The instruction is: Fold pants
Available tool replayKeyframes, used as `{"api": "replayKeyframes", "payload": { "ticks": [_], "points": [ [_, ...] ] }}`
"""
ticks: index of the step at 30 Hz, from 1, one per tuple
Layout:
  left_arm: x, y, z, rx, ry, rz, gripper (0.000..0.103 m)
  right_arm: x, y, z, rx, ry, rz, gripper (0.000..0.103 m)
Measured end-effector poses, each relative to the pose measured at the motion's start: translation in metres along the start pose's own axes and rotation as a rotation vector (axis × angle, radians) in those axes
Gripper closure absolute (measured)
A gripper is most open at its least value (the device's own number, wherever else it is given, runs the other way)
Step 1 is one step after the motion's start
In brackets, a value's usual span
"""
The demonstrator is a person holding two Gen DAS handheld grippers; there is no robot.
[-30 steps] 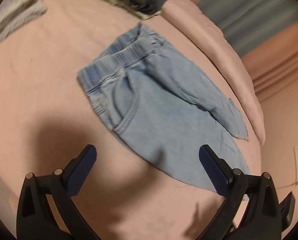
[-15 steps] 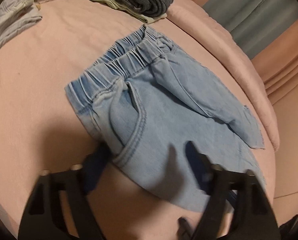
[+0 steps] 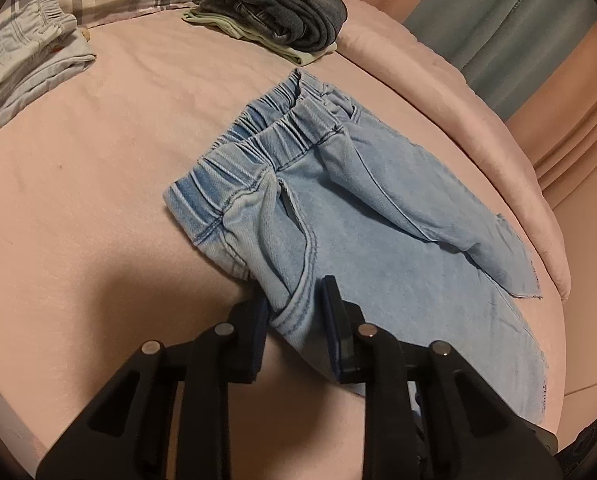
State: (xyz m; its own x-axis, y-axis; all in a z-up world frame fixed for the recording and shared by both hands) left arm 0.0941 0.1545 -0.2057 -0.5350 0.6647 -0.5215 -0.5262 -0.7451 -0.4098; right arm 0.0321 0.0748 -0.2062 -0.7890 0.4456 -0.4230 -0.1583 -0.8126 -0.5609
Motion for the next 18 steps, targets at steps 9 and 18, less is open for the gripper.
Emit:
{"api": "replayKeyframes", "payload": {
  "ticks": [9,18],
  "points": [
    [0.005,0.006,0.006,-0.011,-0.03,-0.03,0.081,-0.007,0.0,0.001,-0.008,-0.074,-0.056,0.096],
    [0.014,-0.007,0.057,-0.137,-0.081,-0.127,0.055,-0.028,0.007,0.033,-0.098,-0.284,-0.298,0.095]
  ]
}}
Point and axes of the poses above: each gripper's, at about its wrist camera, not at the fingertips, and z roughly against the way its jaws point, x to its left, y to its underside, the point moved 8 cm from there along -z, roughly the way its jaws point, and after that the axes turned 13 degrees about z, right-handed, at the moved point
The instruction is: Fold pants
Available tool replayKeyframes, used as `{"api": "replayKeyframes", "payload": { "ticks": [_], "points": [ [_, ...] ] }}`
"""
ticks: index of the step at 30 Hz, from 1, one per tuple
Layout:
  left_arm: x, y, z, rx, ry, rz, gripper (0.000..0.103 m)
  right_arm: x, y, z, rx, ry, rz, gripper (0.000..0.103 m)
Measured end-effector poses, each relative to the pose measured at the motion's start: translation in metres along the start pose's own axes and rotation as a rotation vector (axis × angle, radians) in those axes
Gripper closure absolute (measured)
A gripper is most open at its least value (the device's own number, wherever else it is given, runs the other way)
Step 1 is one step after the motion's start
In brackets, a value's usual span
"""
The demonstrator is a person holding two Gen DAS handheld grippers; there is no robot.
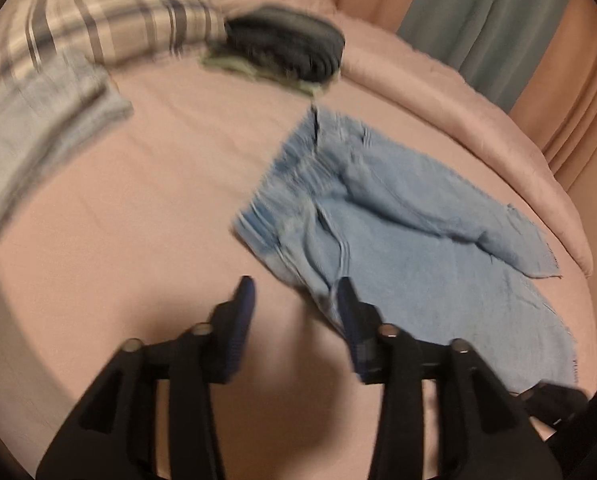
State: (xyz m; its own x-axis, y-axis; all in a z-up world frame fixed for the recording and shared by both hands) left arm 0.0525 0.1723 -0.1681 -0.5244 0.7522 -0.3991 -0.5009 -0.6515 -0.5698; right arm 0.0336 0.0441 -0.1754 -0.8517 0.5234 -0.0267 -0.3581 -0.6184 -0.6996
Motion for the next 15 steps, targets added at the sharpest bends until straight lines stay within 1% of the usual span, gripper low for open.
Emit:
{"api": "replayKeyframes", "payload": {
  "ticks": [1,2,4,6,7,8,9,11,12,13,14,15],
  "points": [
    [-0.002,-0.005,0.003,-0.021,0.0,-0.011,0.052,-0.01,-0.001,0.009,-0.02,0.014,-0.028,0.095],
    [-0.011,-0.01,0.004,-0.04,0.013,-0.039,0.051,-0.021,-0.004,0.011,-0.023,0.036,-0.054,0.095],
    [-0.028,-0.014,-0.004,-0.036,0.029,-0.098,0.051,-0.043,-0.003,0.014,-0.008,0.109,-0.096,0.095],
    [-0.048,-0.011,-0.024,-0.005,-0.001,-0.199,0.051,-0.066,0.005,0.013,0.034,0.182,-0.132,0.094],
    [-0.054,-0.007,-0.034,0.015,-0.013,-0.238,0.051,-0.074,0.01,0.012,0.047,0.193,-0.148,0.093],
    [-0.06,0.001,-0.049,0.043,-0.031,-0.29,0.051,-0.086,0.02,0.008,0.077,0.208,-0.176,0.093],
    [-0.061,0.006,-0.058,0.063,-0.061,-0.322,0.051,-0.09,0.031,0.006,0.105,0.211,-0.196,0.092],
    [-0.057,0.025,-0.077,0.111,-0.131,-0.416,0.046,-0.092,0.062,-0.004,0.195,0.161,-0.251,0.091],
    [-0.056,0.03,-0.078,0.096,-0.142,-0.451,0.046,-0.09,0.068,-0.003,0.182,0.15,-0.261,0.09],
    [-0.056,0.033,-0.075,0.065,-0.145,-0.484,0.045,-0.09,0.072,0.001,0.144,0.144,-0.265,0.09],
    [-0.056,0.035,-0.071,0.047,-0.153,-0.514,0.044,-0.088,0.078,0.008,0.138,0.125,-0.279,0.089],
    [-0.055,0.036,-0.07,0.049,-0.153,-0.516,0.044,-0.089,0.081,0.012,0.13,0.115,-0.295,0.089]
  ]
}}
Point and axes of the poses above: each gripper's, at about its wrist camera, not at the fingertips, and z roughly against the way its jaws point, x to its left, y to its underside, the point moved 8 cm from there along -z, roughly the way its jaws point, and after that the axes turned 13 degrees about z, right-handed, at the moved point
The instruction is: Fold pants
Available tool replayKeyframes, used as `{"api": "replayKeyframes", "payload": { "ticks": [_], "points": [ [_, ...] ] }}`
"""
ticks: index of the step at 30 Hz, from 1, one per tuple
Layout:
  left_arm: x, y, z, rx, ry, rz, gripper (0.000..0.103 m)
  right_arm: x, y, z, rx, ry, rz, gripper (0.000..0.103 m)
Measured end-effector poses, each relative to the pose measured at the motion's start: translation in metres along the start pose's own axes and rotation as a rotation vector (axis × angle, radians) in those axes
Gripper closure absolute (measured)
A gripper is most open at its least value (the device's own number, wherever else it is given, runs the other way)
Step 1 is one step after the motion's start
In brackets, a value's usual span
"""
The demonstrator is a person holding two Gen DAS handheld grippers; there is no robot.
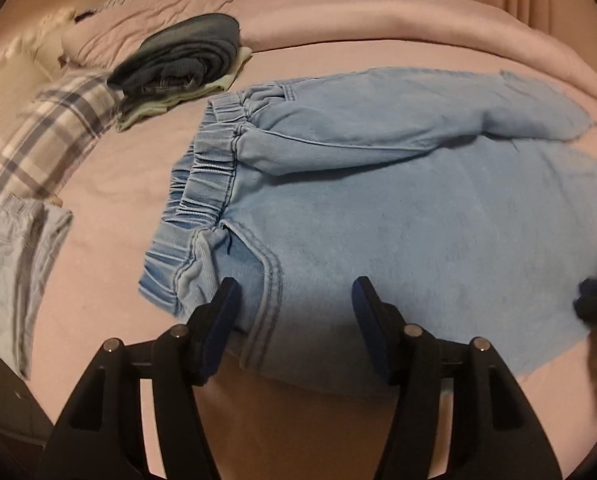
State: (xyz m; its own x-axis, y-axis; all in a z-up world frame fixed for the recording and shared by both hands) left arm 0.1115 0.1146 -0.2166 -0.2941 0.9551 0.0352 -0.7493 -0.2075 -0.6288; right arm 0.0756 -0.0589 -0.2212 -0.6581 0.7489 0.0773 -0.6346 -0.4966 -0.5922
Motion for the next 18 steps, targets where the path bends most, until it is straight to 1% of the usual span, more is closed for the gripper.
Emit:
{"api": "replayKeyframes", "payload": {
  "ticks": [2,3,4,6,8,9,11,13,15,17,18],
  "points": [
    [0.003,0.0,0.002,0.008,0.016,0.011,0.044,-0.004,0.006,0.004,0.004,-0.024,-0.031,0.089],
    [0.005,0.0,0.003,0.015,0.024,0.015,0.043,-0.006,0.002,0.004,0.009,-0.031,-0.039,0.089],
    [0.005,0.0,0.003,0.017,0.028,0.017,0.043,-0.01,0.009,0.008,0.013,-0.036,-0.048,0.089],
    [0.002,0.0,0.001,0.016,0.027,0.01,0.043,-0.011,0.011,0.008,0.021,-0.036,-0.053,0.088],
    [-0.003,0.002,0.002,0.012,0.021,0.002,0.043,-0.009,0.007,0.007,0.033,-0.029,-0.047,0.088],
    [-0.005,0.003,0.003,0.012,0.021,0.001,0.043,-0.003,-0.007,0.0,0.04,-0.026,-0.041,0.088],
    [-0.004,0.002,0.003,0.019,0.032,0.008,0.043,-0.002,-0.013,-0.003,0.054,-0.023,-0.04,0.087],
    [-0.003,0.001,0.003,0.026,0.042,0.014,0.042,-0.001,-0.017,-0.004,0.064,-0.025,-0.039,0.082],
    [-0.003,-0.001,0.004,0.034,0.057,0.02,0.04,-0.002,-0.022,-0.003,0.075,-0.02,-0.034,0.067],
    [-0.004,-0.003,0.006,0.043,0.077,0.028,0.035,-0.006,-0.026,0.0,0.075,0.001,-0.023,0.059],
    [-0.005,-0.005,0.006,0.046,0.086,0.033,0.035,-0.008,-0.029,0.001,0.074,0.009,-0.019,0.059]
  ]
}}
Point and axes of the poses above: each gripper's, at about its wrist camera, not at the fingertips, and z roughly against the way its jaws point, x to its left, y to its underside, the point moved 8 cm from there along -z, roughly the way its jaws point, and after that the axes turned 13 degrees about z, right-handed, at the moved point
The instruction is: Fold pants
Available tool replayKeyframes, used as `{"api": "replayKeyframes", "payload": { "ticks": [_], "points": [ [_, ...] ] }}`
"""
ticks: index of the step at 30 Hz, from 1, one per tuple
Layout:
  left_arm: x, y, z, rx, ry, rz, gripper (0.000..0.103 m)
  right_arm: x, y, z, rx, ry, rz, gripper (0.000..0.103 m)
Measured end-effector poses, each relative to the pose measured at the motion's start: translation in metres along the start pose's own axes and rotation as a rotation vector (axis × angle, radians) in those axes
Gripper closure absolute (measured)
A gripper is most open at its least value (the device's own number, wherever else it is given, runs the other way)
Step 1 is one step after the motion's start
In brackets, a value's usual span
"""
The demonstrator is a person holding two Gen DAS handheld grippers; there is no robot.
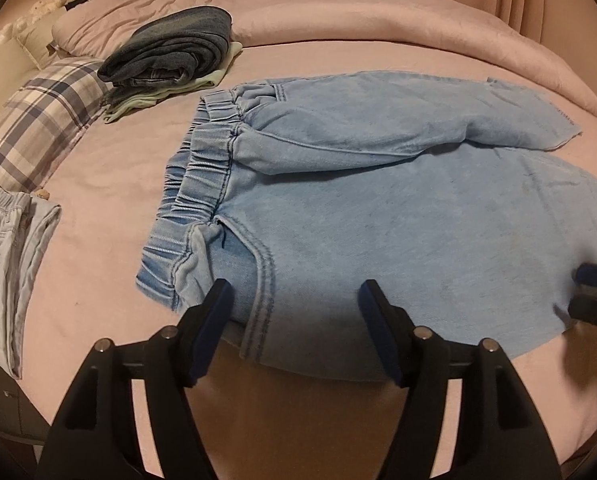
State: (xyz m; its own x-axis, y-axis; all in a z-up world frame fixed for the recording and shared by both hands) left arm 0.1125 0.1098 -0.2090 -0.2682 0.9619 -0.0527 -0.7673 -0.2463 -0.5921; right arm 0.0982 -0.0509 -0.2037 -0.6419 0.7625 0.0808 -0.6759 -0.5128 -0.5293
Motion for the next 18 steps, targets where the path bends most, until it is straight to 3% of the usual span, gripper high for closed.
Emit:
{"api": "replayKeyframes", "payload": {
  "ticks": [10,13,16,18],
  "points": [
    [-0.005,-0.038,0.003,-0.027,0.058,-0.009,0.03,-0.021,-0.043,0.001,-0.03,0.024,0.027,0.058],
    [0.0,-0.065,-0.002,-0.042,0.096,-0.014,0.03,-0.027,-0.064,-0.003,-0.042,0.024,0.07,0.058],
    [0.008,-0.106,-0.01,-0.105,0.073,-0.04,0.029,-0.039,-0.095,-0.011,-0.065,0.017,0.148,0.058],
    [0.008,-0.132,-0.022,-0.092,0.099,-0.066,0.026,-0.048,-0.122,-0.019,-0.074,0.014,0.191,0.058]
  ]
}}
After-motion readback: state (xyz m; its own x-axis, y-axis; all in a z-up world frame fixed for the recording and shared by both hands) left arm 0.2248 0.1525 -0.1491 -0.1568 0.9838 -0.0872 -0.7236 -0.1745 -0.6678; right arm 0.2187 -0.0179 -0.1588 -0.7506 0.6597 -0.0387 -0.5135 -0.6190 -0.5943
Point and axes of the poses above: each gripper's, at about its wrist camera, not at the fingertips, and z roughly against the way its jaws point, x to its left, y to its underside, the point moved 8 cm from there along -z, roughly the way its jaws point, and after that the axes turned 13 degrees about z, right-handed, at the moved point
